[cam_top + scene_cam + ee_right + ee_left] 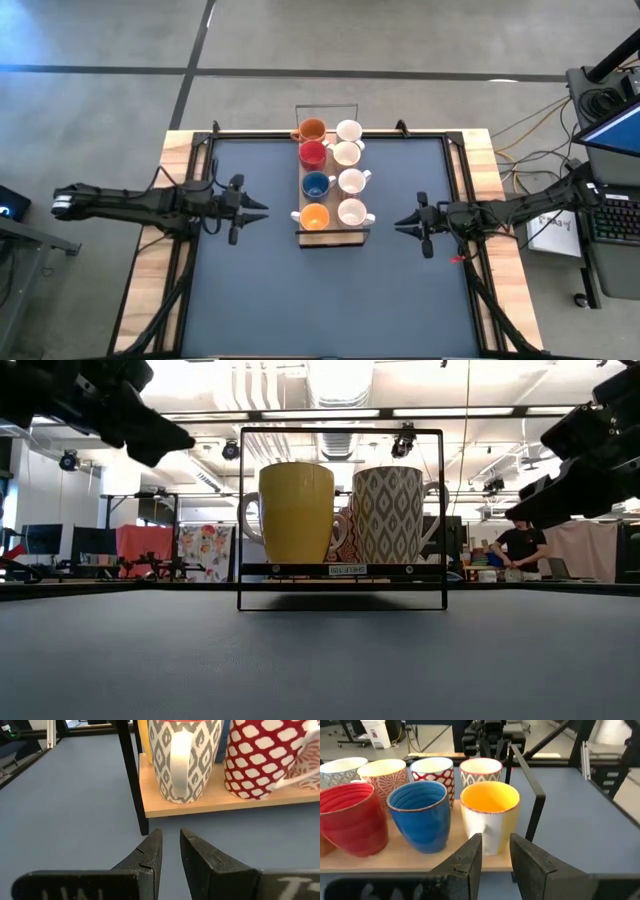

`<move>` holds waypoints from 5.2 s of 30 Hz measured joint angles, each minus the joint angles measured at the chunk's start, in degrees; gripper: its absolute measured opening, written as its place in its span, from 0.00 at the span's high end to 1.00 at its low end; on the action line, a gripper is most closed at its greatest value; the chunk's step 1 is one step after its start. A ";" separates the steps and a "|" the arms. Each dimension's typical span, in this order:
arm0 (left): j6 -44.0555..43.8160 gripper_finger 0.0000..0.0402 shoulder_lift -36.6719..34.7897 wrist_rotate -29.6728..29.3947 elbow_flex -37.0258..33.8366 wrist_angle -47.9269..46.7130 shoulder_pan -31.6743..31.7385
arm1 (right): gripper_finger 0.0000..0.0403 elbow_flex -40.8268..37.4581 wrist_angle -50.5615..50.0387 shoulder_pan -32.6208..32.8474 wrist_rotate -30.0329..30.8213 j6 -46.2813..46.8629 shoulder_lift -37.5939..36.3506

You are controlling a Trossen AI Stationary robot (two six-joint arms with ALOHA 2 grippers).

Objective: Place coffee mugs
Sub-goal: Return to Home Position

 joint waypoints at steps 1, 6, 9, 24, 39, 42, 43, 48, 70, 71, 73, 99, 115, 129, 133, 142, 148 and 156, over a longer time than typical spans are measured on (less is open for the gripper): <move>-0.21 0.79 -0.02 -0.02 -0.46 1.14 0.00 | 0.85 -0.13 0.00 0.00 -0.02 0.17 -0.19; -0.70 0.79 0.01 -0.04 -3.55 7.11 0.00 | 0.85 -0.15 0.12 0.00 0.00 -0.28 -0.26; -2.86 0.79 0.26 -0.04 -5.42 10.96 0.00 | 0.85 -0.14 0.19 0.00 0.00 -0.40 -0.24; -8.31 0.79 0.81 -5.85 -15.28 19.69 -0.02 | 0.85 -0.24 -1.02 0.04 4.86 0.40 -0.19; -10.44 0.79 0.87 -8.85 -19.92 19.81 0.20 | 0.85 -0.28 -2.86 0.04 12.00 -4.00 -0.19; -7.64 0.79 0.83 -8.98 -19.94 19.88 0.20 | 0.85 -0.28 -2.90 0.04 12.00 -3.93 -0.19; -6.42 0.79 0.83 -9.00 -19.94 20.14 0.20 | 0.85 -0.28 -2.90 0.04 12.00 -3.93 -0.19; -0.02 0.79 0.81 -12.19 -19.94 21.92 0.20 | 0.85 -0.28 -2.94 0.04 12.00 -3.88 -0.19; 13.90 0.79 -3.96 -15.01 -19.97 21.44 0.57 | 0.85 -0.33 -3.01 0.04 11.98 -3.83 -0.18; 14.02 0.79 -5.26 -15.02 -19.98 20.71 0.57 | 0.85 -0.33 -3.01 0.04 11.98 -3.84 -0.17; 13.79 0.79 -7.95 -15.03 -19.99 18.91 0.57 | 0.85 -0.33 -3.01 0.04 11.98 -3.82 -0.17; 12.85 0.79 -33.74 -29.79 -20.01 6.86 0.58 | 0.85 -0.35 -3.03 0.04 11.98 -3.82 -0.17; 11.24 0.79 -30.57 -30.91 -19.66 6.37 0.59 | 0.85 -0.35 -3.03 0.04 11.98 -3.83 -0.17; 11.24 0.79 -30.16 -30.88 -19.49 6.41 0.59 | 0.85 -0.35 -3.03 0.04 11.98 -3.84 -0.17; 11.24 0.79 -29.95 -30.86 -19.49 6.43 0.57 | 0.85 -0.35 -3.03 0.04 11.98 -3.84 -0.17; 11.24 0.79 -29.80 -30.84 -19.44 6.57 0.59 | 0.85 -0.35 -3.05 0.04 11.98 -3.84 -0.42; 11.22 0.79 -29.59 -30.84 -19.42 6.61 0.59 | 0.85 -0.35 -3.06 0.04 11.98 -3.83 -3.98; 11.22 0.79 -29.53 -30.82 -19.42 6.59 0.59 | 0.85 -0.35 -3.07 0.04 11.98 -4.80 -10.46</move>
